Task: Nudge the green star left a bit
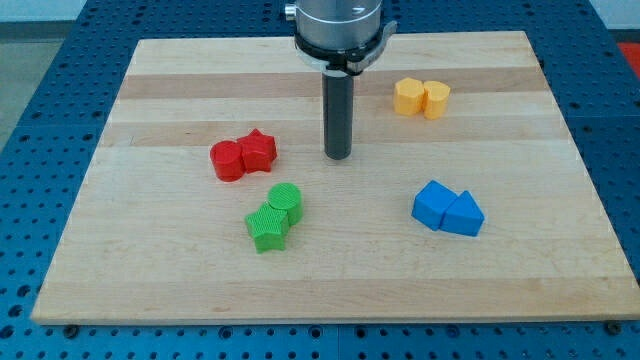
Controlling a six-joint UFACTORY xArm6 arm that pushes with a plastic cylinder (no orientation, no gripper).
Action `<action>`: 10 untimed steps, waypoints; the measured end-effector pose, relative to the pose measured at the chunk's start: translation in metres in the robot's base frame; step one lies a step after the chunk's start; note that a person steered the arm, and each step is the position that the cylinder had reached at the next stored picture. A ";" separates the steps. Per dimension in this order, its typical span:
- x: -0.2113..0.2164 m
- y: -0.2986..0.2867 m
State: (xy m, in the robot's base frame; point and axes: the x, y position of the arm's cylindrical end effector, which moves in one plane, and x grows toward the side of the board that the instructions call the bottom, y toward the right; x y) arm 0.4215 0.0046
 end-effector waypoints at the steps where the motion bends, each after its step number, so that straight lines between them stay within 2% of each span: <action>1: 0.000 0.000; 2: 0.071 0.008; 3: 0.072 0.008; 5: 0.123 0.008; 7: 0.092 0.007; 8: 0.092 -0.002; 9: 0.092 -0.037; 10: 0.092 -0.038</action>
State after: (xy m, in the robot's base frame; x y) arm 0.5137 -0.0335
